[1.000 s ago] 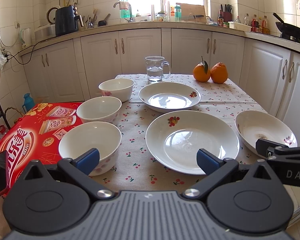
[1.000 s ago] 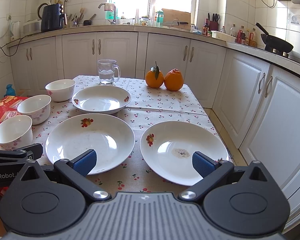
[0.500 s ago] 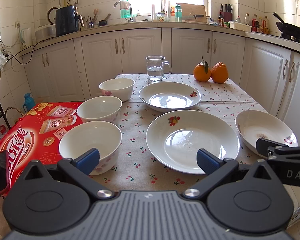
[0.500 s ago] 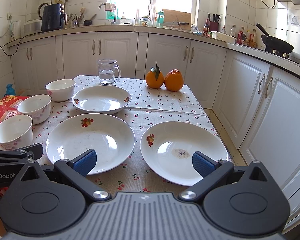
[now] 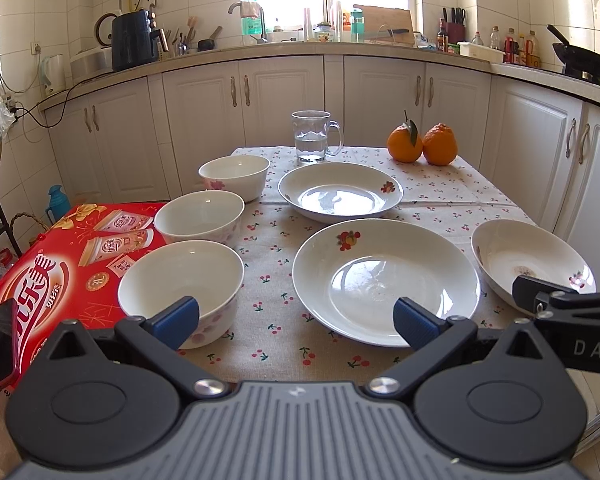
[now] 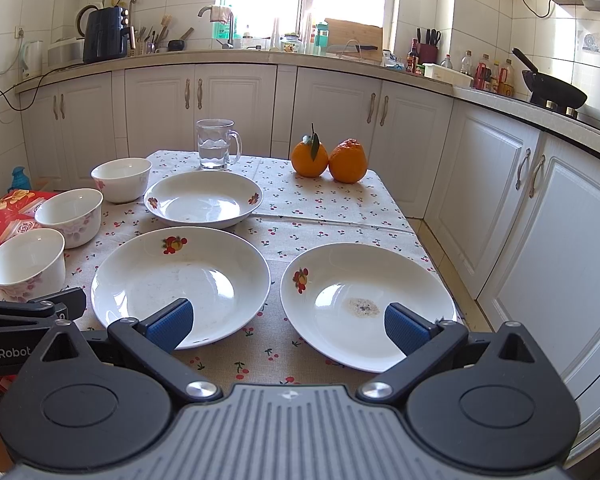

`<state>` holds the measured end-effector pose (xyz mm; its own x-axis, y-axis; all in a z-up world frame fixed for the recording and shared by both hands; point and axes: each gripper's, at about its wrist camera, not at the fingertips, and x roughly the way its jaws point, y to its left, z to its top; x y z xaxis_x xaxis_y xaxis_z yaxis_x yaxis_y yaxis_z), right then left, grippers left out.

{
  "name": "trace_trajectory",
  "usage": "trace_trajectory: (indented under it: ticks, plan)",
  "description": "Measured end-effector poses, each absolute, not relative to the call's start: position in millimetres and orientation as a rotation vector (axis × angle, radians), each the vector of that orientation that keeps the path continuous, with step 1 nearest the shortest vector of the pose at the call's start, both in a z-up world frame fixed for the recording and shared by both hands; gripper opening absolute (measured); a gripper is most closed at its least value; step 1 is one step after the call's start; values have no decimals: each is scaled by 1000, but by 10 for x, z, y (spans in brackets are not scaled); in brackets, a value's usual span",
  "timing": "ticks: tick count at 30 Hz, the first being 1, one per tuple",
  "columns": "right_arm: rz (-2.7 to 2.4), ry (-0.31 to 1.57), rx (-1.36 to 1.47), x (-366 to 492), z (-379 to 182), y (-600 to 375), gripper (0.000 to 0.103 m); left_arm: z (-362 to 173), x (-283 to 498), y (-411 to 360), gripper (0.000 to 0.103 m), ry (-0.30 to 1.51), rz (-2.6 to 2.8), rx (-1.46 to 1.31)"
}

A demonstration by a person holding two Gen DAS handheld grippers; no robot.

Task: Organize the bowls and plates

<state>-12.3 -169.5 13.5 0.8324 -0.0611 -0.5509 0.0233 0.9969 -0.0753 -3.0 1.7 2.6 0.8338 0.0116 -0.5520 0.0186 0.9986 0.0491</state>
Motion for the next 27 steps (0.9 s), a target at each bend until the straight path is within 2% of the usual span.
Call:
trace_trajectory:
  ticks: [27]
  plan:
    - [-28, 577, -70, -119, 152, -1720, 103, 0, 22, 7, 103, 579, -27, 68]
